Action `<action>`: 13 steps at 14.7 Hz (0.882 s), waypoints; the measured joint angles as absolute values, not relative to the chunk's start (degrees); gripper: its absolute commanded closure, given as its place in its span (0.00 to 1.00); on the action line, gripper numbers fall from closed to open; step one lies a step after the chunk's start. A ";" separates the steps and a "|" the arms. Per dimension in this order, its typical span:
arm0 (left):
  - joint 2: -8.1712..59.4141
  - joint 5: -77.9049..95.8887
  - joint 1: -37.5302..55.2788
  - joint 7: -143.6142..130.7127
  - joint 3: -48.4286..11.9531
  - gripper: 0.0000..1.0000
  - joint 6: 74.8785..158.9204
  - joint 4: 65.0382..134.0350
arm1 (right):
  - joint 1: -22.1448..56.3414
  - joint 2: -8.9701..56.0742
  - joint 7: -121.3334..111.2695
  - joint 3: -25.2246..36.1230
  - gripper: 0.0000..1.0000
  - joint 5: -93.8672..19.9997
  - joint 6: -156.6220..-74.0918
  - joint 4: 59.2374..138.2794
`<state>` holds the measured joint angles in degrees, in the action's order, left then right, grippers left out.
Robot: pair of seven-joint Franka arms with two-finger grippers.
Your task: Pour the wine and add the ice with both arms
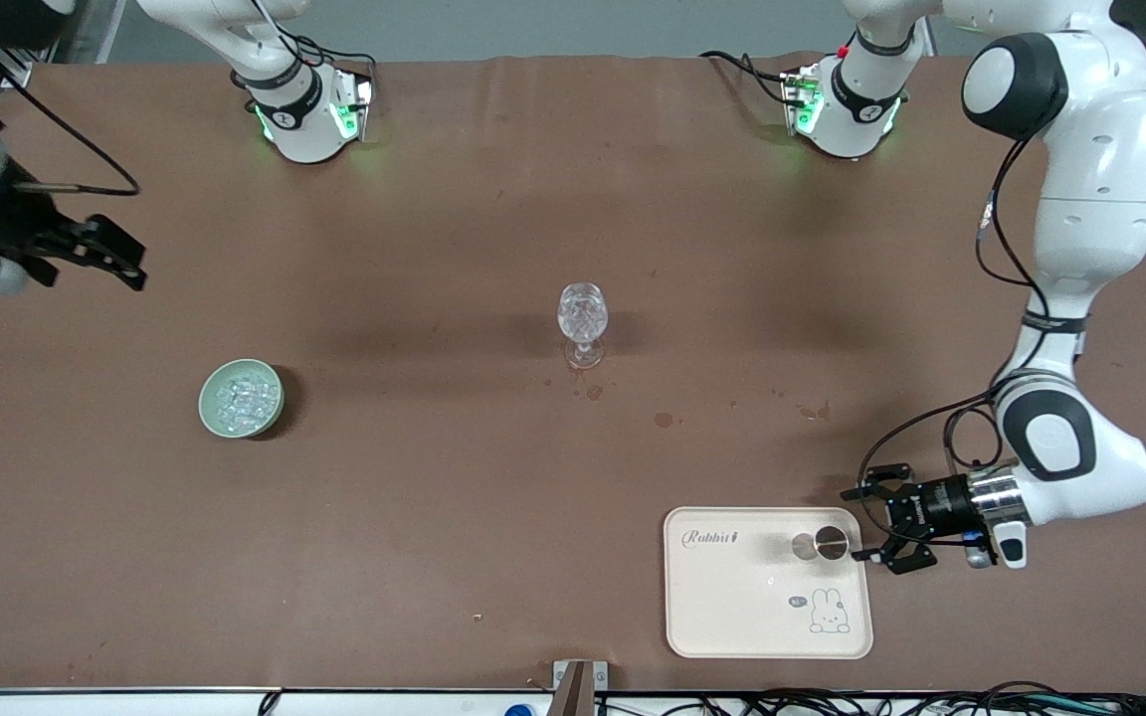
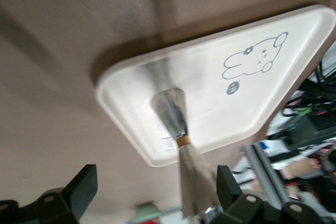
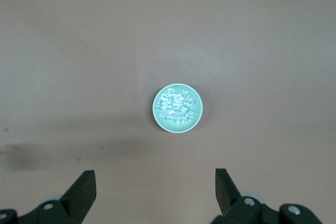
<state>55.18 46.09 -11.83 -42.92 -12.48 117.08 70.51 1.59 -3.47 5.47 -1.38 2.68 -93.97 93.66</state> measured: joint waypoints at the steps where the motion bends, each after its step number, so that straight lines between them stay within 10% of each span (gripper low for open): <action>1: 54.06 42.71 -12.49 -42.87 -12.48 0.00 115.05 70.48 | 0.94 -3.47 4.84 -1.38 0.00 2.67 -91.71 91.57; 13: 31.47 8.38 -12.45 -35.56 -16.26 0.00 96.20 69.95 | -2.16 -1.37 -0.63 -1.55 0.01 2.37 -78.32 79.74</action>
